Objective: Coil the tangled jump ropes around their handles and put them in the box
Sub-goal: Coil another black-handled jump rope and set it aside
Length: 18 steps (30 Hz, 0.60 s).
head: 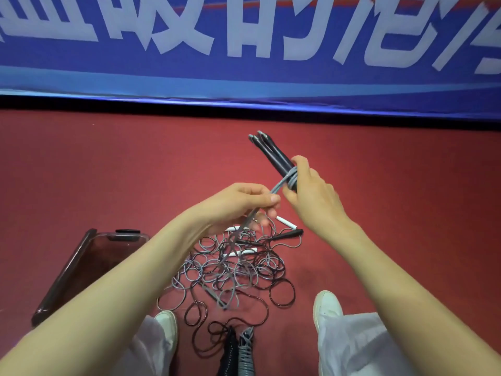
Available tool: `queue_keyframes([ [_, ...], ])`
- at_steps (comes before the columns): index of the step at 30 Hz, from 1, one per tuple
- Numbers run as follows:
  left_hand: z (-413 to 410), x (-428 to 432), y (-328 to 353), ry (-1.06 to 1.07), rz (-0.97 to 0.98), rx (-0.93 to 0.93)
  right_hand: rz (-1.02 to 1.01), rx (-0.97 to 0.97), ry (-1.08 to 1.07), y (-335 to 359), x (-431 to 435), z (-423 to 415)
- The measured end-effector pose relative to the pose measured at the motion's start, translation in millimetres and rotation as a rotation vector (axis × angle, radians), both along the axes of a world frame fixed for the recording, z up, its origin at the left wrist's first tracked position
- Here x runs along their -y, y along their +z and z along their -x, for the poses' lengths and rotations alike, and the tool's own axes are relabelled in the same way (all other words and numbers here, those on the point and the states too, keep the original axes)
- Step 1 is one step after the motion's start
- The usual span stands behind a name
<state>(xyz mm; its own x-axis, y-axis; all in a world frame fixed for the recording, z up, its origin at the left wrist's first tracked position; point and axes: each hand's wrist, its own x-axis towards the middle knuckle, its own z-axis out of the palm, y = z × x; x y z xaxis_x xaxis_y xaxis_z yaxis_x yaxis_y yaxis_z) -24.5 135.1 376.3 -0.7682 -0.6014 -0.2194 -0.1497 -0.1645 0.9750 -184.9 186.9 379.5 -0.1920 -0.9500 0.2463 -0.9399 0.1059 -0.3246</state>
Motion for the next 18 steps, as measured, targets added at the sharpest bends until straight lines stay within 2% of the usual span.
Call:
queue_keyframes([
  [3,0,0,0,0.07,-0.026,-0.095,0.118,0.154,0.05,2,1,-4],
  [5,3,-1,-1,0.166,0.012,-0.134,0.17,0.192,0.052,3,2,-6],
  [7,6,-1,0,0.267,0.098,-0.109,0.178,0.204,0.025,4,4,-7],
  [10,8,0,-2,0.278,0.129,-0.083,0.161,0.279,0.001,5,6,-6],
  [13,5,2,-3,0.273,0.055,-0.137,0.091,0.522,0.087,9,6,-3],
  [18,-5,12,-4,0.334,0.032,-0.189,-0.2,1.022,0.292,14,-2,1],
])
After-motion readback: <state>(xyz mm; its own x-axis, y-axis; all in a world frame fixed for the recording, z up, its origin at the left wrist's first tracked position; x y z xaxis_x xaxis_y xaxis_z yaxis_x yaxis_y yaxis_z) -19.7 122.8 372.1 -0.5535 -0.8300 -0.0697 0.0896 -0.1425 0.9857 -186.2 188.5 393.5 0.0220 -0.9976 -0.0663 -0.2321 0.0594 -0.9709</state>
